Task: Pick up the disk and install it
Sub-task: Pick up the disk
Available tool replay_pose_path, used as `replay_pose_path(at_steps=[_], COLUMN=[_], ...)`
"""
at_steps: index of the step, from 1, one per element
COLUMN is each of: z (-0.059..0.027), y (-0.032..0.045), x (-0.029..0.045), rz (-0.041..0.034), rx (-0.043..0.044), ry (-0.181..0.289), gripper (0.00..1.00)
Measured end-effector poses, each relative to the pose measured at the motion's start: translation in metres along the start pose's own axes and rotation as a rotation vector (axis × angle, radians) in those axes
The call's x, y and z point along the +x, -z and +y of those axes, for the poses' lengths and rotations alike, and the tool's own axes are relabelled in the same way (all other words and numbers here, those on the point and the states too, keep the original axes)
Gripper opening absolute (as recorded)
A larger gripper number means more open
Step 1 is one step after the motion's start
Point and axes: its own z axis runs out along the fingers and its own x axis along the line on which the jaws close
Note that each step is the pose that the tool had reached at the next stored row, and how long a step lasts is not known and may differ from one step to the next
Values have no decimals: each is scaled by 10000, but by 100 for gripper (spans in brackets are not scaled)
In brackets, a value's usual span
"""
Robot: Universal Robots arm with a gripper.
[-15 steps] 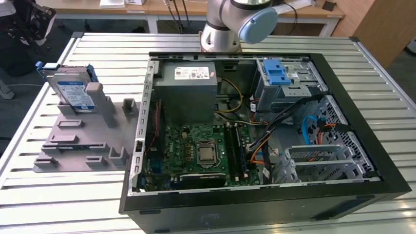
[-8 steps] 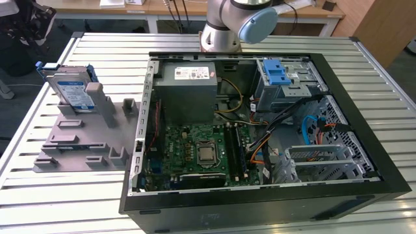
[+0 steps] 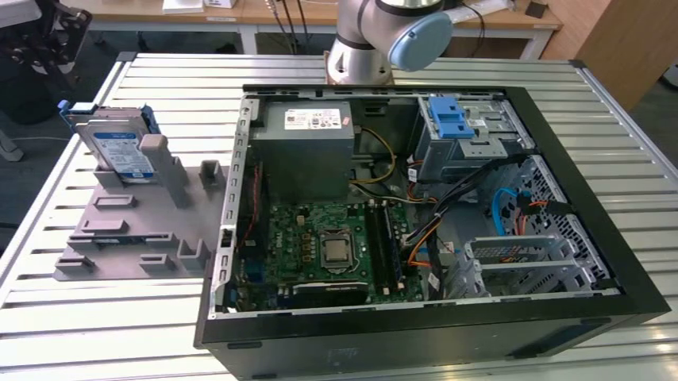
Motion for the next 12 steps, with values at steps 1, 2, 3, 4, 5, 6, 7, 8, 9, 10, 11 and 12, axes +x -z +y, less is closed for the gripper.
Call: replay_pose_path(at_steps=[1, 2, 3, 4, 5, 6, 7, 8, 9, 10, 11, 12], z=[0, 0, 0, 0, 0, 0, 0, 0, 0, 0, 0, 0], y=[0, -1, -1, -1, -2, -2, -3, -3, -4, -4, -4, -5], x=[0, 0, 0, 0, 0, 0, 0, 0, 0, 0, 0, 0], rz=[5, 11, 17, 23, 28, 33, 38, 44, 48, 54, 60, 65], rx=[0, 0, 2, 2, 2, 3, 2, 2, 3, 4, 4, 4], ry=[129, 264, 402, 532, 657, 773, 897, 1024, 1146, 1270, 1404, 1529], gripper=[11, 11, 11, 11, 11, 11, 11, 11, 11, 11, 11, 11])
